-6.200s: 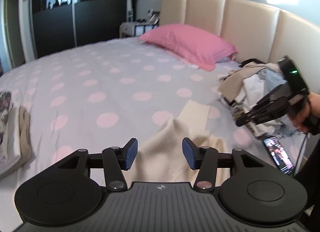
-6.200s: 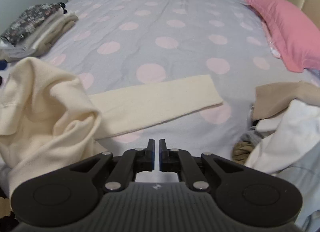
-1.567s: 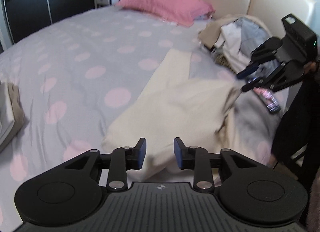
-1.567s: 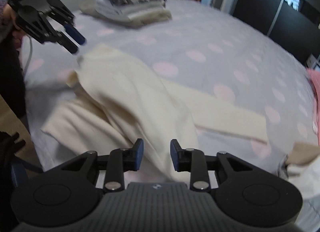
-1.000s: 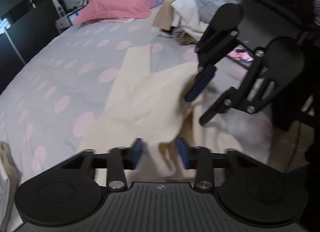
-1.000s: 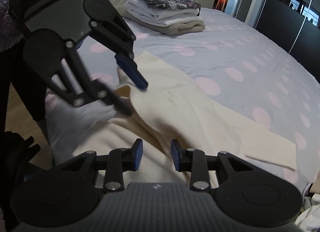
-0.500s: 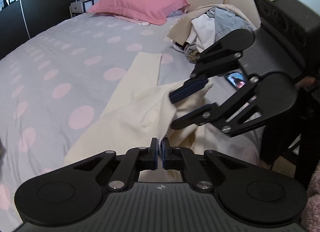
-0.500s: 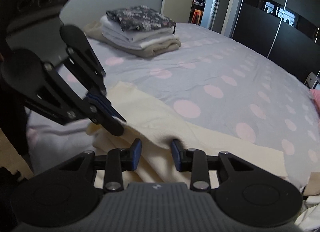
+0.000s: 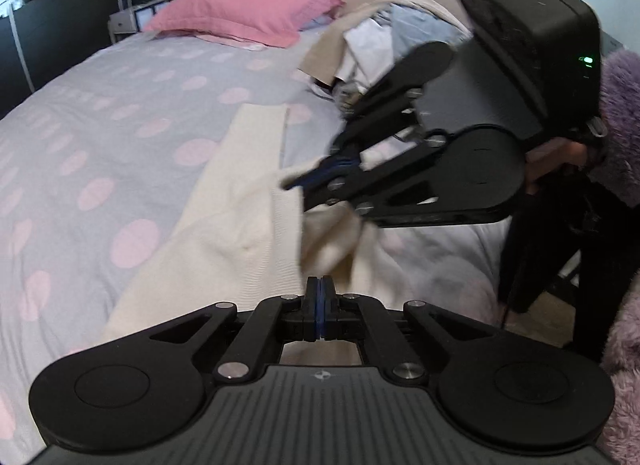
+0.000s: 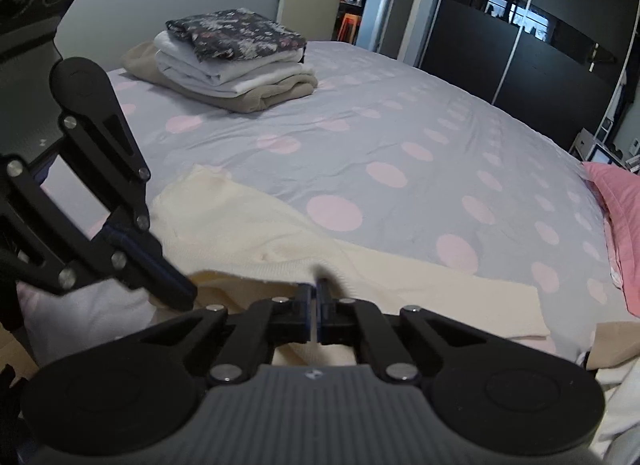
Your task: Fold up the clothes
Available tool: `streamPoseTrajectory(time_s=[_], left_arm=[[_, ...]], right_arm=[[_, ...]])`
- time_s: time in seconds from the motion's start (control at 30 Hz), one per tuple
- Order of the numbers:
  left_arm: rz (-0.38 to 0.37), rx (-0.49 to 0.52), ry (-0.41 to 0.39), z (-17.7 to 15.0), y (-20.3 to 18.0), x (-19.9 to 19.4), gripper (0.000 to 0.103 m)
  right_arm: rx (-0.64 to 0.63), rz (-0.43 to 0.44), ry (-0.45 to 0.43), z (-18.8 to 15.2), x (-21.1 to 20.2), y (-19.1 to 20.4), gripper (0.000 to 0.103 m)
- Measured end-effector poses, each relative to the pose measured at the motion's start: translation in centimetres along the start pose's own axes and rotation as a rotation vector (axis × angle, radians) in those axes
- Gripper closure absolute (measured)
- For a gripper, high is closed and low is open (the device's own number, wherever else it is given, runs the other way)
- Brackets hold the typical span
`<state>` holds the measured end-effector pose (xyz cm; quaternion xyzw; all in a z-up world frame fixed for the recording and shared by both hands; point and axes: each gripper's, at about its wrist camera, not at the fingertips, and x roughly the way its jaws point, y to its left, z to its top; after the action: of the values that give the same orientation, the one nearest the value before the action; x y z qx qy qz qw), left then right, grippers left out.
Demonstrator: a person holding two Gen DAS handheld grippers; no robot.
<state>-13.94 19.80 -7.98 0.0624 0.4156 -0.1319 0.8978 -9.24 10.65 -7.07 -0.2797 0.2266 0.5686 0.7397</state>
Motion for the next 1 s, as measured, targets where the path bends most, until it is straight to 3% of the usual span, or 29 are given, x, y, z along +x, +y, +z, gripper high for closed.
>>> streamPoseTrajectory(time_s=[0.1,0.23,0.43,0.57,0.63,0.67,0.77,1.0], left_arm=[[0.021,0.029,-0.028,0.1,-0.3,-0.7,0.102],[0.046,0.107,-0.071,0.1,-1.6,-1.2,0.055],[0.08,0.236,-0.055,0.0,-3.9,-0.1,0.054],[0.122,0.267,-0.025,-0.1,-4.2,0.8,0.054],[0.114,0.263,-0.031,-0.1,-4.0,0.4,0.054],[0.109,0.269,-0.04,-0.2,-3.9,-0.1,0.054],[0.123,0.31,-0.045,-0.7,-3.4,-1.5,0.053],[0.16,0.322,0.067,-1.4,-0.9,-1.3,0.051]], right_arm=[[0.051,0.031,0.012,0.1,-1.3,-0.4,0.101],[0.127,0.081,0.046,0.3,-3.0,0.0,0.101],[0.19,0.134,0.091,0.3,-5.5,0.6,0.103],[0.15,0.099,0.123,-0.4,-5.9,0.7,0.102],[0.119,0.081,0.142,-0.8,-6.0,0.6,0.097],[0.093,0.072,0.152,-1.1,-6.1,0.5,0.095],[-0.055,0.013,0.185,-1.9,-6.2,0.4,0.07],[-0.365,-0.051,0.227,-3.1,-4.9,0.3,0.066]])
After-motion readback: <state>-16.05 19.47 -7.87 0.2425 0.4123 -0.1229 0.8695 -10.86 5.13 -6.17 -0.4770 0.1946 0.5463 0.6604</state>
